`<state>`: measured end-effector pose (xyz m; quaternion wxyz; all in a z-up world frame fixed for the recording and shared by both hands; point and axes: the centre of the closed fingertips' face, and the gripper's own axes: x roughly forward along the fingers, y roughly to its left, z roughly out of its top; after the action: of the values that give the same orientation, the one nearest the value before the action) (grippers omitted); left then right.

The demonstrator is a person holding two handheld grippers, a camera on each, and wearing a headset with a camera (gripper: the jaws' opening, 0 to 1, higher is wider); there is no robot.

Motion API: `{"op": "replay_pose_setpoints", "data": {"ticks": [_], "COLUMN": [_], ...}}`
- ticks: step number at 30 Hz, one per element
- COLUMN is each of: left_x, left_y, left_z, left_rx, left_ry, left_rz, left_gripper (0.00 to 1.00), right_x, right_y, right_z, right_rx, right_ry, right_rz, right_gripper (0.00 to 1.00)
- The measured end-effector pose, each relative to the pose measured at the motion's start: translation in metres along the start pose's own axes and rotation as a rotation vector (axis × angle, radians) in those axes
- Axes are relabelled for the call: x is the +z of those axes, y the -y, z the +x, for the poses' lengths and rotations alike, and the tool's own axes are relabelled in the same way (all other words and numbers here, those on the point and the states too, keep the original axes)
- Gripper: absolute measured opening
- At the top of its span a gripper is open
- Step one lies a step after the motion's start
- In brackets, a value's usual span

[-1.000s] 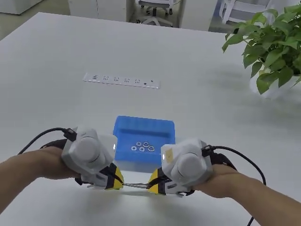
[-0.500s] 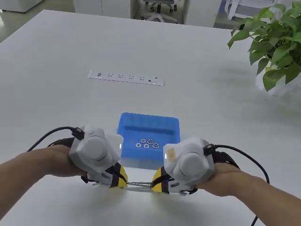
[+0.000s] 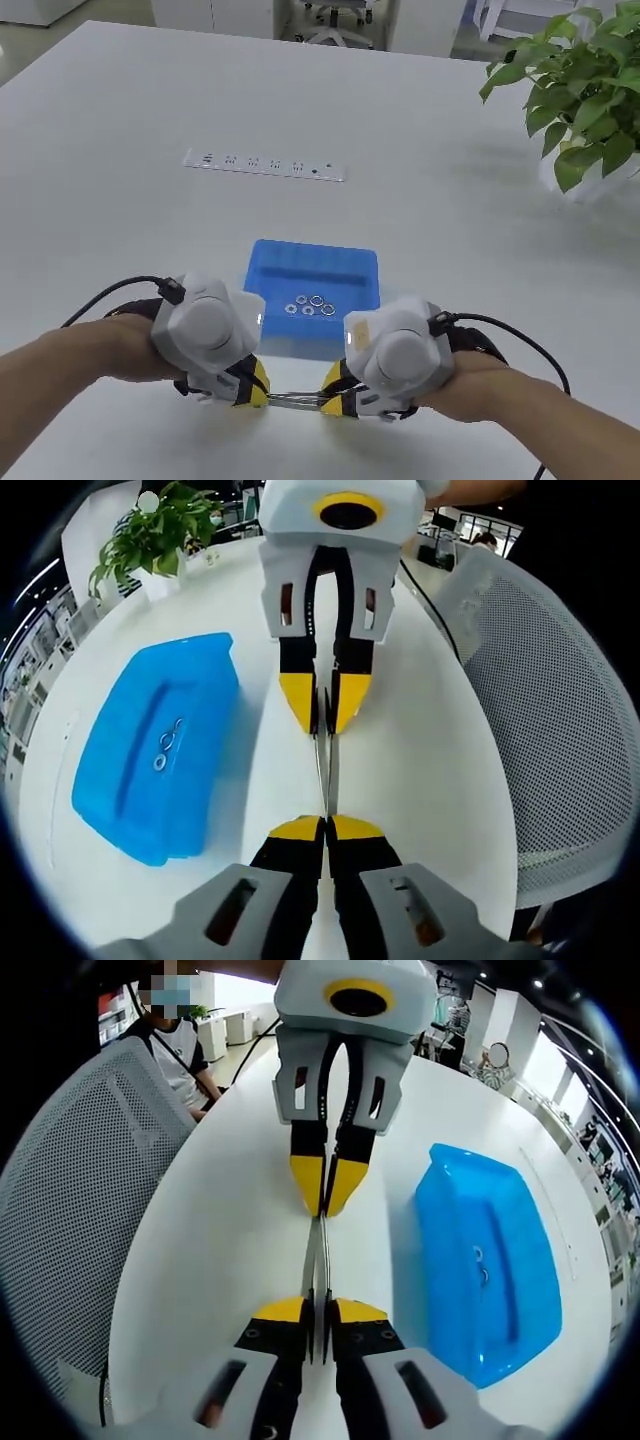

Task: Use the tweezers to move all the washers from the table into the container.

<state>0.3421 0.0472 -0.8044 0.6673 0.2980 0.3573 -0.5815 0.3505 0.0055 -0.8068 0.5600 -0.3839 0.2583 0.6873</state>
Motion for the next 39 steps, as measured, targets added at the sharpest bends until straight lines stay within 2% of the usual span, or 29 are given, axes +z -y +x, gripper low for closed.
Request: {"op": "replay_pose_setpoints", "data": {"ticks": [9,15,19,20,22,23,24,27,29,33,37,39], "left_x": [0.0,-0.003,0.002,0.002,0.001,0.003,0.003,0.014,0.018,0.019,0.019,0.023], "left_y": [0.002,0.001,-0.002,-0.004,-0.006,-0.009,-0.01,-0.015,-0.016,-0.014,-0.011,-0.01], "left_z": [0.0,-0.006,-0.018,-0.021,-0.029,-0.034,-0.036,-0.054,-0.065,-0.082,-0.099,-0.105], "left_rx": [0.012,0.037,0.071,0.083,0.103,0.128,0.135,0.189,0.216,0.266,0.319,0.337], "left_ry": [0.007,0.009,0.075,0.084,0.102,0.13,0.141,0.254,0.304,0.362,0.401,0.425], "left_rz": [-0.008,-0.024,-0.086,-0.114,-0.13,-0.169,-0.183,-0.262,-0.314,-0.348,-0.374,-0.374], "left_gripper": [0.09,0.19,0.27,0.29,0.32,0.35,0.39,0.47,0.52,0.64,0.74,0.8], "right_x": [0.0,0.007,0.01,0.012,0.013,0.012,0.012,0.011,0.009,-0.001,-0.005,-0.006], "right_y": [0.0,0.007,0.015,0.018,0.022,0.023,0.027,0.035,0.039,0.043,0.041,0.041], "right_z": [-0.001,-0.013,-0.026,-0.031,-0.041,-0.045,-0.052,-0.07,-0.082,-0.107,-0.127,-0.134], "right_rx": [-0.027,-0.074,-0.129,-0.146,-0.176,-0.187,-0.22,-0.283,-0.32,-0.389,-0.435,-0.455], "right_ry": [0.025,0.065,0.098,0.121,0.15,0.155,0.168,0.213,0.238,0.274,0.314,0.33], "right_rz": [0.016,0.055,0.127,0.147,0.195,0.209,0.229,0.291,0.324,0.385,0.411,0.421], "right_gripper": [0.17,0.22,0.29,0.3,0.33,0.36,0.38,0.42,0.47,0.61,0.74,0.8]}}
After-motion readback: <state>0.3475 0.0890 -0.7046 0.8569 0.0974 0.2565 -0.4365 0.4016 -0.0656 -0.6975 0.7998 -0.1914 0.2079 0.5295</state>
